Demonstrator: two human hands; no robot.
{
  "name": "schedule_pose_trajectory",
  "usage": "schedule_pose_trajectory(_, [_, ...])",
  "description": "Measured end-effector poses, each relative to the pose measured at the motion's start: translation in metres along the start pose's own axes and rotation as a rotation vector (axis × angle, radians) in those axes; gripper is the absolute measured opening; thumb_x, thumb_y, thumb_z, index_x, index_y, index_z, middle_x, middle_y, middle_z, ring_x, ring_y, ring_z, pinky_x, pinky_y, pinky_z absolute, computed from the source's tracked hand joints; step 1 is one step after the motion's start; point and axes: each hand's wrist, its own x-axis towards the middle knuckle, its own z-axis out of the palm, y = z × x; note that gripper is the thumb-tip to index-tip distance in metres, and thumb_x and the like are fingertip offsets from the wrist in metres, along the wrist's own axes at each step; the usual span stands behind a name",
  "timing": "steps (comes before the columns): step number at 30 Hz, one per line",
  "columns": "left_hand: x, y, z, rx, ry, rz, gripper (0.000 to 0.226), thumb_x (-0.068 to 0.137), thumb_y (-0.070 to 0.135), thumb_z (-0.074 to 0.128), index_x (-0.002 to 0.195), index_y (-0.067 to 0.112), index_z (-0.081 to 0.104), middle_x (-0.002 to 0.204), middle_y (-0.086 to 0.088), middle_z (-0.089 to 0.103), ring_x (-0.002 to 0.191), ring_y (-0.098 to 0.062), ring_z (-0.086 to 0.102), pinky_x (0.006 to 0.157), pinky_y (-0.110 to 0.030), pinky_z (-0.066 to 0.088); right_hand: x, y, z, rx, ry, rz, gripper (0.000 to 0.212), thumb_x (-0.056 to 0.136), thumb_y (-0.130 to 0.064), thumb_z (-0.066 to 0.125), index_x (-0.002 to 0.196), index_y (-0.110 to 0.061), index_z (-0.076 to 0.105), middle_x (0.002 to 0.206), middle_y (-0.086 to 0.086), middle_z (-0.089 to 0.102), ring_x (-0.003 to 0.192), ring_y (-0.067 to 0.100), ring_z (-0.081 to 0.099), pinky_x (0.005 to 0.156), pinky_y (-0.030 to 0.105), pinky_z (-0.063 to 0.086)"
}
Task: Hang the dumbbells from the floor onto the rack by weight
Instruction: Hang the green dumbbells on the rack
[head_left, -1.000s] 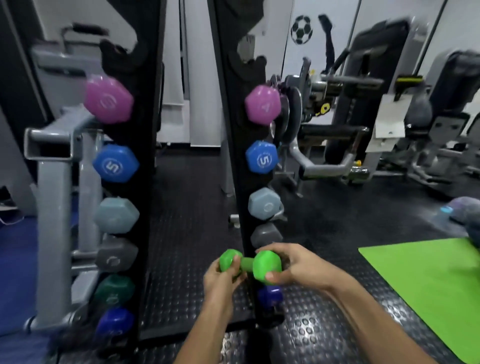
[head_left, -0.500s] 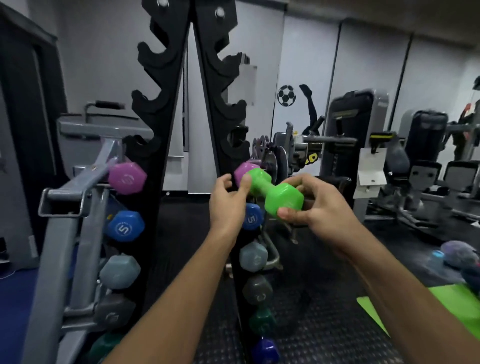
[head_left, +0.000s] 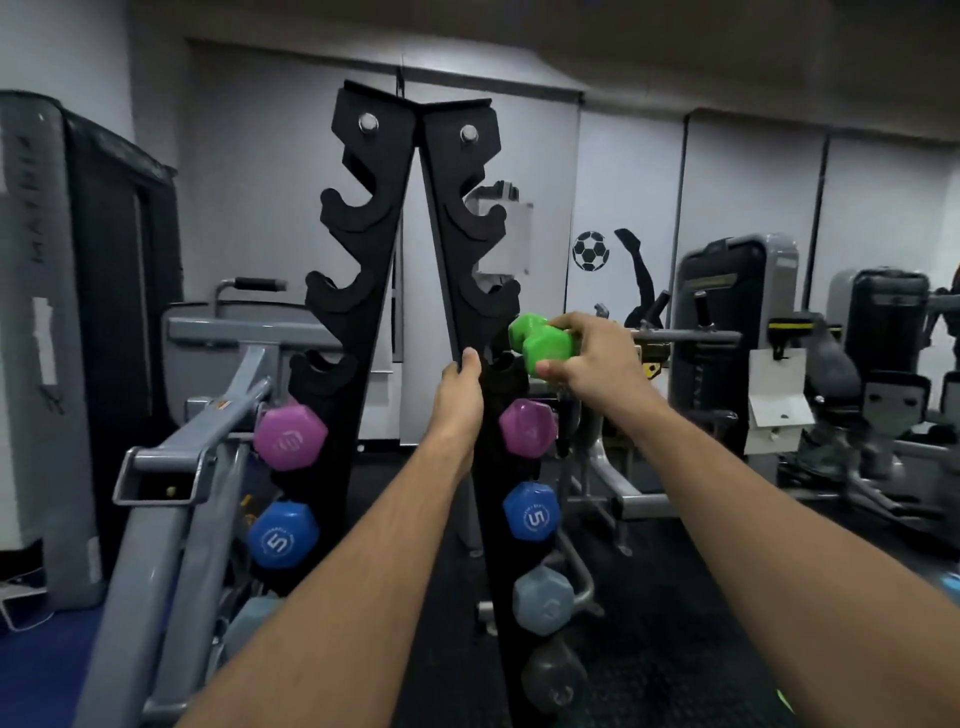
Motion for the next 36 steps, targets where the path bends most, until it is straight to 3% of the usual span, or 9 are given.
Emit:
schedule_pose_trajectory(3, [0.005,-0.005,-0.001,0.019,0.002,0.022,0.065,0.104,0.054,0.036,0.153,0.012,0.042,0.153,-0.006,0.048,0.14,-0.023,0.046,0.118,-0.039,0.034,0.019,-0.001,0.021,0.022,-0.004,0.017,0.057,0.071,-0.024,0.093,0.124,-0.021,0.071,0.109,0.005,0.074,0.099,0.021,0.069,0.093,0.035,0.054])
schedule_pose_trajectory(8, [0.015,-0.009,-0.002,0.038,-0.012,0.026,0.082,0.092,0.07,0.034,0.152,0.015,0.042,0.15,-0.005,0.051,0.136,-0.025,0.05,0.117,-0.049,0.037,0.021,0.0,0.047,0.017,0.012,-0.058,0.054,0.073,-0.021,0.09,0.124,-0.023,0.071,0.109,0.003,0.075,0.101,0.022,0.069,0.098,0.04,0.053])
schedule_pose_trajectory(13, [0.036,-0.027,-0.002,-0.049,-0.031,-0.006,0.107,0.062,0.097,0.03,0.142,0.029,0.053,0.137,-0.001,0.064,0.126,-0.022,0.06,0.111,-0.049,0.044,0.015,0.008,0.05,-0.018,0.002,-0.168,0.053,0.078,-0.021,0.087,0.122,-0.021,0.056,0.112,0.001,0.071,0.1,0.022,0.064,0.093,0.038,0.05])
schedule_pose_trajectory(19, [0.022,-0.023,-0.001,-0.096,-0.081,-0.052,0.115,0.058,0.096,0.031,0.152,0.03,0.04,0.147,-0.003,0.057,0.134,-0.023,0.054,0.115,-0.05,0.04,0.008,0.005,0.042,-0.053,-0.043,-0.275,0.04,0.086,-0.015,0.081,0.117,-0.015,0.057,0.093,0.0,0.065,0.08,0.016,0.057,0.074,0.027,0.04])
schedule_pose_trajectory(23, [0.011,-0.019,-0.009,-0.141,-0.097,-0.057,0.093,0.079,0.083,0.035,0.154,0.029,0.04,0.152,-0.002,0.052,0.14,-0.021,0.048,0.12,-0.048,0.034,0.006,0.004,0.043,-0.036,-0.02,-0.262,0.041,0.086,-0.016,0.08,0.121,-0.017,0.06,0.11,0.002,0.053,0.1,0.021,0.056,0.092,0.036,0.05])
schedule_pose_trajectory(27, [-0.006,-0.012,-0.019,-0.116,-0.125,-0.047,0.067,0.103,0.063,0.028,0.154,0.021,0.042,0.148,0.002,0.054,0.132,-0.015,0.051,0.118,-0.041,0.035,0.001,-0.003,0.036,-0.177,-0.055,-0.187,0.053,0.086,-0.031,0.081,0.133,-0.025,0.057,0.126,0.004,0.049,0.114,0.025,0.056,0.105,0.038,0.047])
schedule_pose_trajectory(30, [-0.016,-0.015,-0.025,-0.079,-0.09,0.004,0.065,0.104,0.06,0.032,0.154,0.02,0.039,0.148,0.002,0.051,0.135,-0.016,0.048,0.115,-0.039,0.036,-0.024,-0.011,0.04,-0.193,0.08,-0.249,0.063,0.086,-0.036,0.079,0.142,-0.021,0.053,0.139,0.007,0.047,0.127,0.028,0.05,0.11,0.04,0.044])
schedule_pose_trajectory(32, [-0.028,-0.023,-0.032,-0.031,-0.086,0.069,0.064,0.102,0.061,0.039,0.152,0.021,0.042,0.148,0.004,0.05,0.138,-0.016,0.046,0.119,-0.043,0.034,-0.051,-0.015,0.047,-0.14,0.17,-0.331,0.056,0.089,-0.035,0.073,0.14,-0.018,0.055,0.14,0.005,0.049,0.127,0.025,0.05,0.11,0.037,0.044])
schedule_pose_trajectory(36, [-0.058,-0.051,-0.053,0.031,-0.07,0.104,0.063,0.097,0.066,0.046,0.146,0.026,0.049,0.131,0.017,0.053,0.132,-0.012,0.05,0.119,-0.044,0.035,-0.114,-0.01,0.069,0.073,0.126,-0.434,0.043,0.095,-0.028,0.07,0.134,-0.012,0.06,0.133,0.004,0.058,0.124,0.017,0.055,0.107,0.028,0.045])
